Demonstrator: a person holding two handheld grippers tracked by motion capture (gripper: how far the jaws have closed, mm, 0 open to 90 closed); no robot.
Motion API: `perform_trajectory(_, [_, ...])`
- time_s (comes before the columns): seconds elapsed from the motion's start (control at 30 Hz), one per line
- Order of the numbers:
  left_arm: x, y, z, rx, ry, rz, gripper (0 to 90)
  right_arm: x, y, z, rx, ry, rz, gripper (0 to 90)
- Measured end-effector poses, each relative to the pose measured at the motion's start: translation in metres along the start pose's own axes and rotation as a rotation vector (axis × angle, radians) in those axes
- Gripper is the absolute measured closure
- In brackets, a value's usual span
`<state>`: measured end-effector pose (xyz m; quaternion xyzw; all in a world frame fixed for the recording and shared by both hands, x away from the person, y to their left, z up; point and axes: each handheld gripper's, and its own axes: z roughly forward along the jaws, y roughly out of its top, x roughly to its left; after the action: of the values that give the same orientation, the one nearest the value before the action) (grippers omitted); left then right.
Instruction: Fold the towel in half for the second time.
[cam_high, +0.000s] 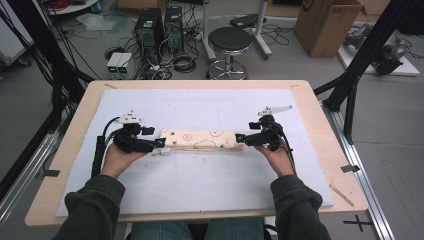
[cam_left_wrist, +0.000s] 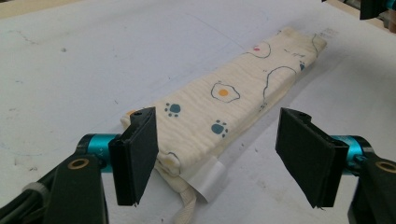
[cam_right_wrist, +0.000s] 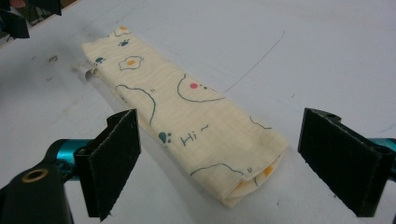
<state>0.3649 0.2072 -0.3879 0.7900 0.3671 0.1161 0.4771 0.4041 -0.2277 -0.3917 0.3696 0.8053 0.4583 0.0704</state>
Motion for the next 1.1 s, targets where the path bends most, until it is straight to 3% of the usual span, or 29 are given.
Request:
perform_trajectory(0.2, [-0.006,-0.001,-0.002,0.013,0.002,0.033,30.0,0.003,0.000,-0.003,0.000,0.003,-0.012,12.3])
perform_trajectory(1.1, [-0.013,-0.021,-0.022,-0.021,0.022,0.034,28.5,0.012,-0.009,-0.016,-0.019,0.008,-0.044,12.3])
